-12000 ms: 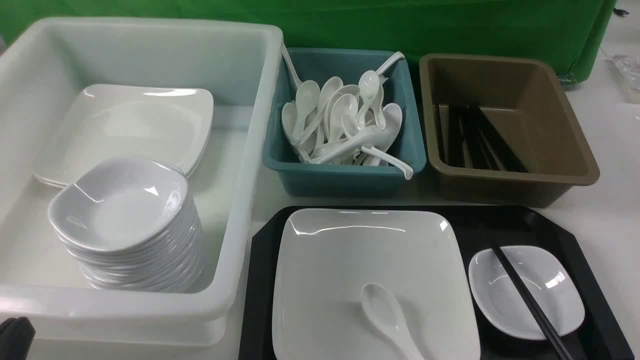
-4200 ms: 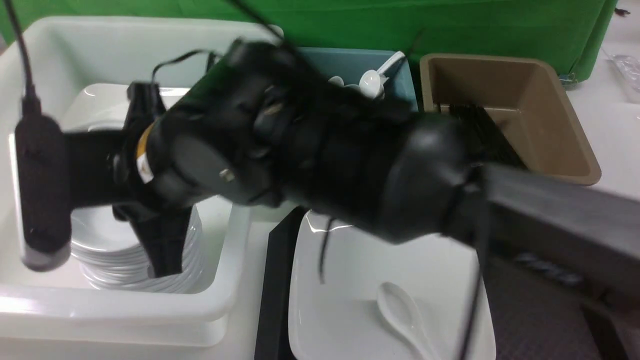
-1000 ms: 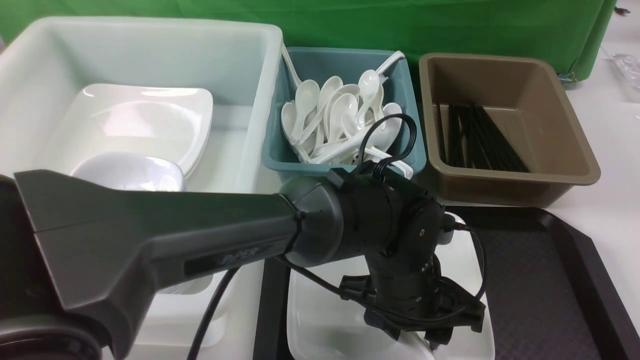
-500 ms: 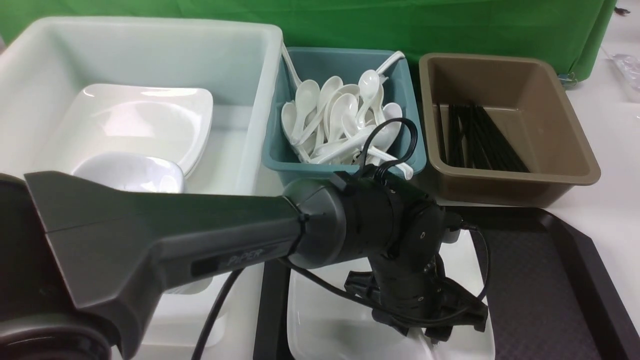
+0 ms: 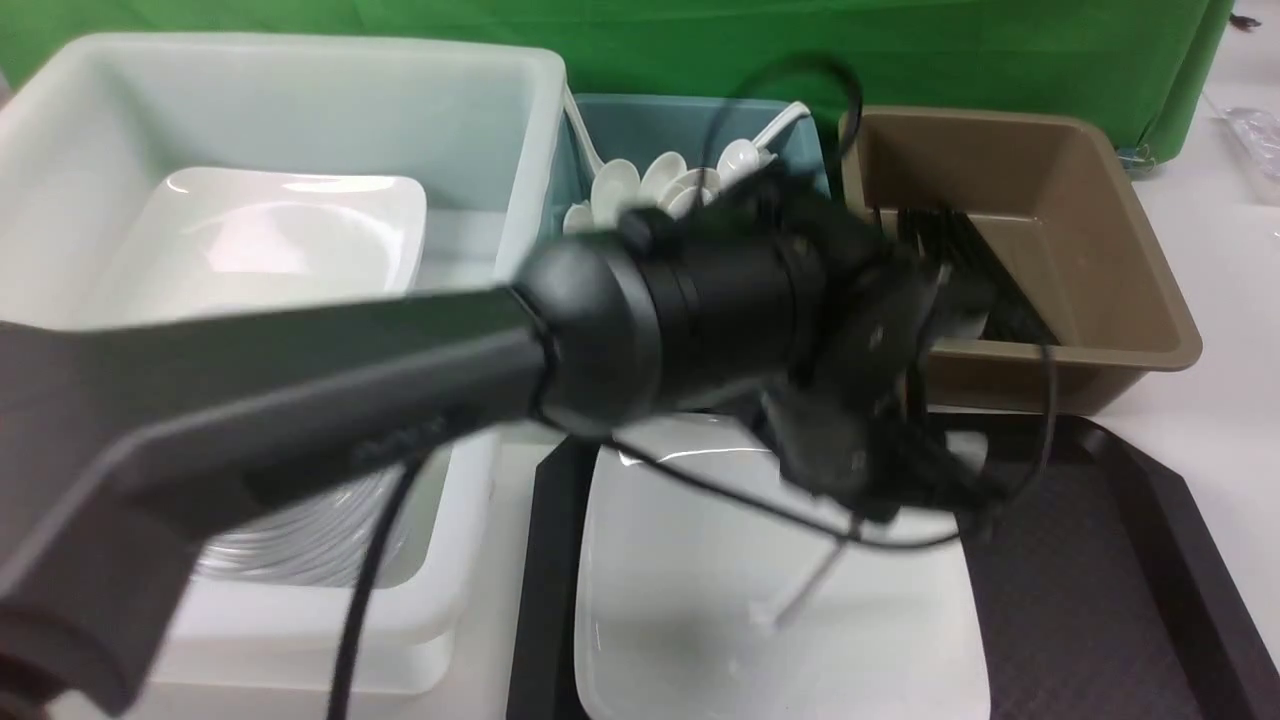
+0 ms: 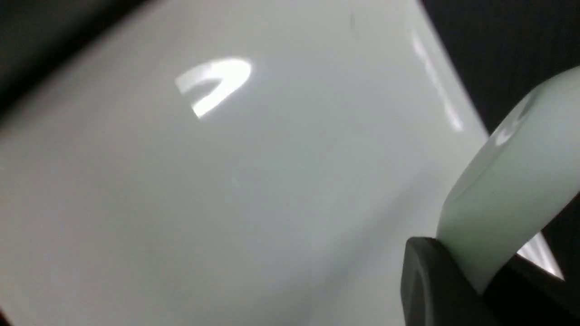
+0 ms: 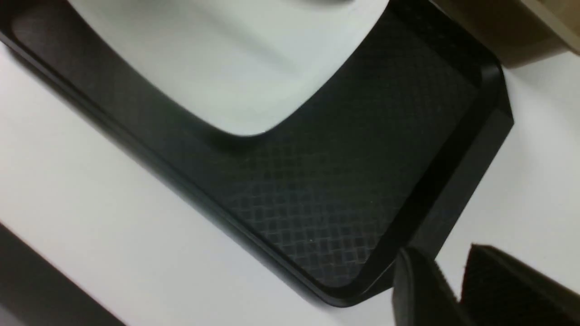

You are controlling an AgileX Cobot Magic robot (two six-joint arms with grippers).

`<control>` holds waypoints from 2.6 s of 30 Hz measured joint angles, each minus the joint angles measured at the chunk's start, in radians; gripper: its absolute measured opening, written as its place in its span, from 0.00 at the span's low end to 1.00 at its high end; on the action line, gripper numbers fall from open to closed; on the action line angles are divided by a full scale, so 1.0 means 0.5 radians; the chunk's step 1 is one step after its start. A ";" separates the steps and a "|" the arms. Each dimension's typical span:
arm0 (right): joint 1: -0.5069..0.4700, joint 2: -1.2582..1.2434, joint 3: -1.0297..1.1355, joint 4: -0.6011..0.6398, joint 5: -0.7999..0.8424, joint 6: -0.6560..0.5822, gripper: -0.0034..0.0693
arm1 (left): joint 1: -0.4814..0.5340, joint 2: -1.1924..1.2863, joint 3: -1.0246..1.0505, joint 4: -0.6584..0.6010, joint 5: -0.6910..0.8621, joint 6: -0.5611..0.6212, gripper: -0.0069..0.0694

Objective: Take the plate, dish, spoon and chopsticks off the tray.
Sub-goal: Use the left arm to put the soup spoon into the small storage box in the middle, then use the left arm to grab a plate from the dinner plate

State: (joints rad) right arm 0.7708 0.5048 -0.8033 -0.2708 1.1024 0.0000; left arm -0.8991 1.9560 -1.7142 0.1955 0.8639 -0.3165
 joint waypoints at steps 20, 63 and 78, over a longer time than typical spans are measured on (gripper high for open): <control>0.000 0.000 0.000 -0.011 -0.089 0.030 0.32 | 0.965 0.471 -0.509 0.066 -0.879 0.143 0.32; 0.000 -0.014 0.120 -0.005 -0.091 -0.016 0.32 | -0.215 -0.581 1.461 0.272 -0.245 2.268 0.77; 0.000 -0.014 0.120 0.003 -0.091 -0.016 0.32 | -0.080 -0.453 1.545 0.462 -0.543 2.192 0.74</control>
State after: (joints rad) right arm 0.7708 0.4976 -0.7432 -0.2692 1.0570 -0.0079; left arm -0.9391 1.7297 -0.9417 0.4267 0.5927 0.7796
